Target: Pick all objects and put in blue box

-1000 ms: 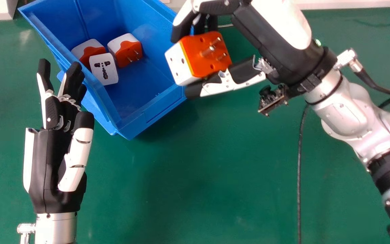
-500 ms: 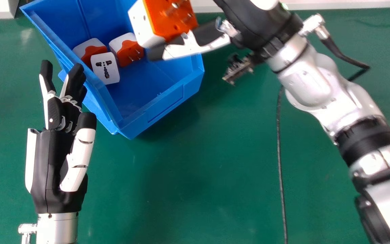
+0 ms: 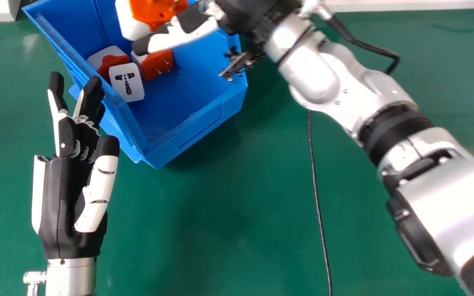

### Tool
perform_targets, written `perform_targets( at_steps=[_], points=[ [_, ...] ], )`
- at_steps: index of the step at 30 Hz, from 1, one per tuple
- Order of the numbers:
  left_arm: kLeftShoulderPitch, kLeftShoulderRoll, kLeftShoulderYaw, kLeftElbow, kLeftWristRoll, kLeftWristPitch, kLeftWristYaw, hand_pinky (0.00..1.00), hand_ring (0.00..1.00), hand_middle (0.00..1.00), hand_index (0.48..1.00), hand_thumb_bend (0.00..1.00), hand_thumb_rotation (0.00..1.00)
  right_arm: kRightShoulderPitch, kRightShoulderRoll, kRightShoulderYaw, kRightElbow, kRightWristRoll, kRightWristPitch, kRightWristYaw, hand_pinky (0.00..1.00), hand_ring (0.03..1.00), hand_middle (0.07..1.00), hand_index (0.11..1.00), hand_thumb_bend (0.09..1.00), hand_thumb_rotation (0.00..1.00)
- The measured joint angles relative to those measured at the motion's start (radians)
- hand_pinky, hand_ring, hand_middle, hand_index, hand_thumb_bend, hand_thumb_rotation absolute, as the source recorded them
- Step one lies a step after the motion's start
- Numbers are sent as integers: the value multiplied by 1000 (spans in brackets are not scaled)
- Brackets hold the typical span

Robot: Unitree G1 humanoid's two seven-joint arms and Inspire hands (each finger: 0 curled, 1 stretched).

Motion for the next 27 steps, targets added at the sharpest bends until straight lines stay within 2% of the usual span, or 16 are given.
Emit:
perform_targets(
  at_steps=[5, 11, 16, 20, 27],
  points=[
    [1, 0, 0, -10, 2, 1, 5, 994, 969, 955, 909, 431, 633, -50, 46, 24, 35, -17, 83, -57, 356, 384, 493, 523, 515, 0],
    [0, 0, 0, -11, 4, -2, 21, 990, 967, 953, 907, 431, 633, -65, 75, 59, 78, -28, 190, -68, 365, 385, 490, 526, 515, 0],
    [0, -1, -1, -15, 5, -3, 32, 986, 966, 951, 905, 432, 634, -65, 77, 74, 97, -41, 242, -59, 379, 393, 490, 520, 516, 0],
    [0, -1, -7, -24, 5, -2, 34, 983, 965, 950, 904, 432, 634, -65, 79, 83, 101, -42, 268, -49, 390, 402, 488, 513, 518, 0],
    [1, -1, -8, -26, 5, -3, 39, 979, 963, 949, 903, 432, 634, -65, 85, 95, 115, -43, 320, -38, 394, 405, 482, 514, 518, 0]
  ],
)
